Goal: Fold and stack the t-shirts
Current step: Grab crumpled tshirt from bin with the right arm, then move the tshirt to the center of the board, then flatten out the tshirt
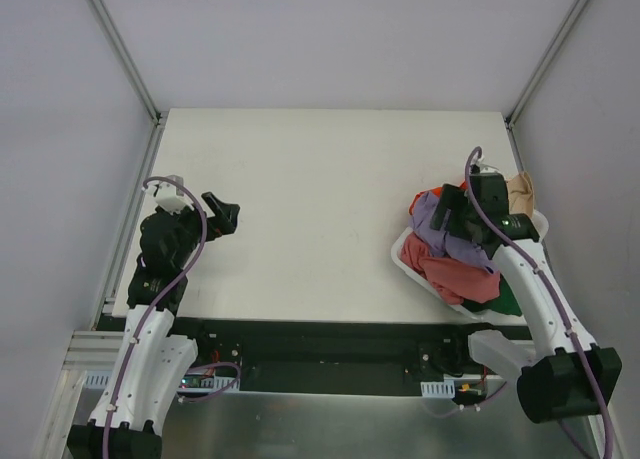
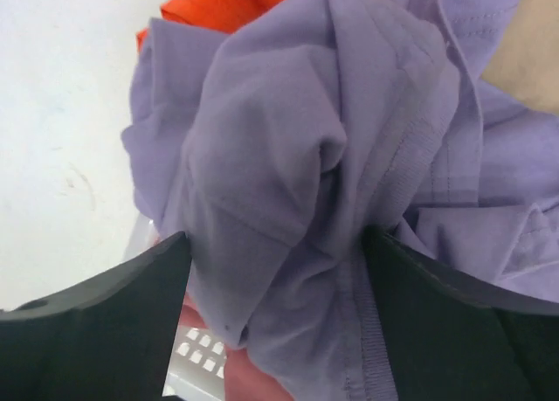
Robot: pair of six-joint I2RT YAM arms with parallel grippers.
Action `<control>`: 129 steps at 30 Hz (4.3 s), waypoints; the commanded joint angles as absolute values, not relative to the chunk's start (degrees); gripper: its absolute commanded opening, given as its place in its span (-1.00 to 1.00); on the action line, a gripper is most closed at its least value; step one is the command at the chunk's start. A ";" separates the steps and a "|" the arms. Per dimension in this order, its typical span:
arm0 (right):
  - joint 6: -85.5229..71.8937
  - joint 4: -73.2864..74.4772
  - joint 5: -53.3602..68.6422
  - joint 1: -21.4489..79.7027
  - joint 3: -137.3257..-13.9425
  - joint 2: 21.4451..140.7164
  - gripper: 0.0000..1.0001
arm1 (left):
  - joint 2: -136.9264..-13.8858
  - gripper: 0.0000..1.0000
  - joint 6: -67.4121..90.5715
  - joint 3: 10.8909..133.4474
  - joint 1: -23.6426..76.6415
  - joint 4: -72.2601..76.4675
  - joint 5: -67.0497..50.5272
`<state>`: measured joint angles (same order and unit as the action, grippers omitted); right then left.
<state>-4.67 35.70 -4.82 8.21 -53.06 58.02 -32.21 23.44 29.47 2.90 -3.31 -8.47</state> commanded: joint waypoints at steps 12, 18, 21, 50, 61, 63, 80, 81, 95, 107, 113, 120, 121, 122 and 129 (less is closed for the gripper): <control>-4.05 28.05 -7.76 12.31 -65.46 51.16 -0.99 | -32.08 0.98 23.55 32.08 2.55 -2.55 -8.26; -4.75 34.89 2.89 16.77 -89.61 56.68 -0.99 | -31.99 0.98 23.64 32.17 2.55 -2.55 -9.14; -4.05 34.11 7.54 21.52 -98.49 61.51 -0.99 | -32.17 0.98 23.20 32.34 2.55 -2.55 -10.37; -8.81 19.95 18.97 27.17 -82.72 96.14 -0.95 | -35.40 0.98 31.98 30.76 2.55 -4.83 6.78; 10.09 24.95 -2.08 28.29 -81.30 92.38 0.93 | -79.41 0.93 31.38 54.29 2.46 -7.64 -12.46; 13.26 25.84 -5.34 30.05 -79.99 90.71 0.93 | -87.67 0.85 31.38 60.53 2.55 -10.36 -16.24; 9.84 23.02 -11.08 37.97 -63.37 83.24 0.93 | -113.47 0.45 32.95 76.73 10.37 -19.42 -14.95; 9.58 23.20 -11.34 37.88 -63.02 83.15 0.93 | -113.81 0.37 33.31 76.47 10.72 -19.60 -15.20; 9.84 23.11 -6.51 39.81 -61.43 80.24 0.93 | -106.72 -1.00 33.58 72.78 14.24 -23.73 -3.44; 8.08 23.55 -14.14 51.67 -64.51 87.62 0.79 | -81.93 -1.00 33.22 53.89 12.92 -27.95 7.64; 6.86 23.82 -17.92 52.21 -65.66 92.63 0.62 | -76.38 -1.00 33.05 49.66 12.48 -29.18 9.05; 5.19 25.75 -22.67 51.07 -66.71 97.20 0.29 | -76.03 -1.00 33.22 50.01 12.30 -30.06 9.93; 4.75 25.66 -22.68 50.72 -66.88 97.56 0.22 | -76.11 -1.00 33.31 50.01 12.30 -30.06 10.19; 4.31 25.40 -22.68 50.10 -66.88 97.99 0.15 | -76.11 -1.00 33.40 50.18 12.30 -30.06 10.28; 2.20 24.35 -20.66 47.55 -67.33 95.72 -0.85 | -77.17 -1.00 33.66 51.50 11.96 -30.15 11.69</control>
<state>3.79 24.47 -20.56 48.23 -64.97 98.32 -77.58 33.63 49.82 13.02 -28.77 8.27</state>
